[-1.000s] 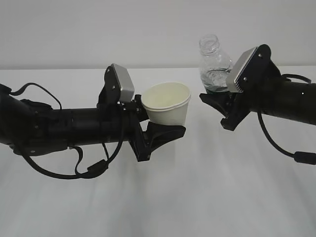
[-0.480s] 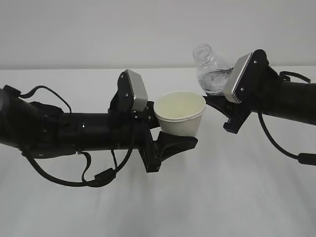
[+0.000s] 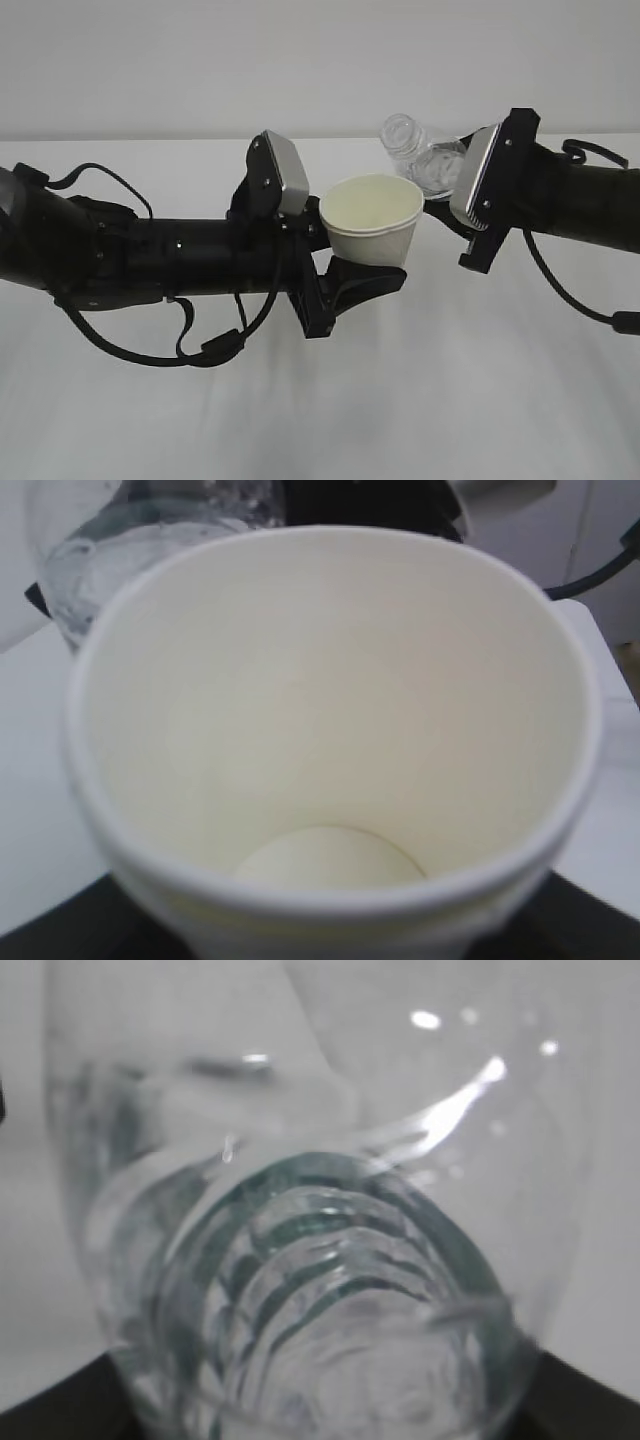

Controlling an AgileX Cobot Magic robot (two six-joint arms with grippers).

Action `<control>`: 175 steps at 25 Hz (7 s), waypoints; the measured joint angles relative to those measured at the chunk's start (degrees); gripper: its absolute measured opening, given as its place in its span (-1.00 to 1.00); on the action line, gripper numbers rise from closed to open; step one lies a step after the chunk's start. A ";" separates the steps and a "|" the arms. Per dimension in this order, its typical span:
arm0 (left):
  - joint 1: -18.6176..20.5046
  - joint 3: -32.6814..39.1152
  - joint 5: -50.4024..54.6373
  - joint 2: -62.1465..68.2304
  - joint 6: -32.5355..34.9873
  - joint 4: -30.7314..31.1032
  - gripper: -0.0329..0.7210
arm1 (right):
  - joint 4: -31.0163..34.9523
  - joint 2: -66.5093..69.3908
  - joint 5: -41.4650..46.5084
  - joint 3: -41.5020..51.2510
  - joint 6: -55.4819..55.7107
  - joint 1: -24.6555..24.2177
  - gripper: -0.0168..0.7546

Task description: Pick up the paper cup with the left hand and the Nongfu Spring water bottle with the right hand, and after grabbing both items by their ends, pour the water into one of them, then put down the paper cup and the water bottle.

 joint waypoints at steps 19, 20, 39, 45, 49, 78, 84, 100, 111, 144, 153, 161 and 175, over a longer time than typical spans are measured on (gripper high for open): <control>0.00 0.00 0.06 2.09 -3.24 1.45 0.31 | 2.26 0.00 -1.97 0.00 -10.79 0.00 0.20; 0.00 0.00 0.06 2.09 -3.24 1.71 0.31 | 2.26 0.00 -1.97 0.00 -11.50 0.00 0.20; 0.00 -0.04 -0.31 2.09 -3.24 4.46 0.30 | 2.52 0.00 -5.04 0.00 -23.78 0.00 0.20; 0.00 -0.04 -0.64 2.09 -3.24 4.46 0.30 | 2.52 0.00 -5.90 0.00 -27.11 0.00 0.20; 0.00 -0.04 -1.14 2.09 -3.24 4.82 0.30 | 2.52 0.00 -5.96 0.00 -28.04 0.00 0.20; 0.83 -0.26 -1.59 2.09 -3.37 11.35 0.27 | 4.25 0.00 -9.40 0.00 -38.24 0.00 0.20; 0.83 -0.26 -1.59 2.09 -3.37 11.35 0.27 | 4.85 0.00 -9.40 0.00 -39.96 0.00 0.20; 0.83 -0.26 -2.08 2.09 -3.27 11.35 0.27 | 7.00 0.00 -9.45 0.00 -45.07 0.00 0.20; 0.83 -0.26 -2.42 2.09 -3.27 11.35 0.27 | 7.10 0.00 -9.54 0.00 -47.01 0.00 0.20; 0.83 -0.26 -2.52 2.09 -3.27 11.45 0.23 | 7.20 0.00 -10.25 0.00 -47.65 0.00 0.20; 0.83 -0.26 -2.52 2.09 -3.27 11.45 0.23 | 7.30 0.00 -10.62 0.00 -47.65 0.00 0.20; 0.83 -0.26 -2.52 2.09 -3.27 11.45 0.23 | 7.30 0.00 -10.62 0.00 -47.65 0.00 0.20; 0.83 -0.26 -2.52 2.09 -3.27 11.45 0.23 | 7.30 0.00 -10.77 0.00 -47.65 0.00 0.20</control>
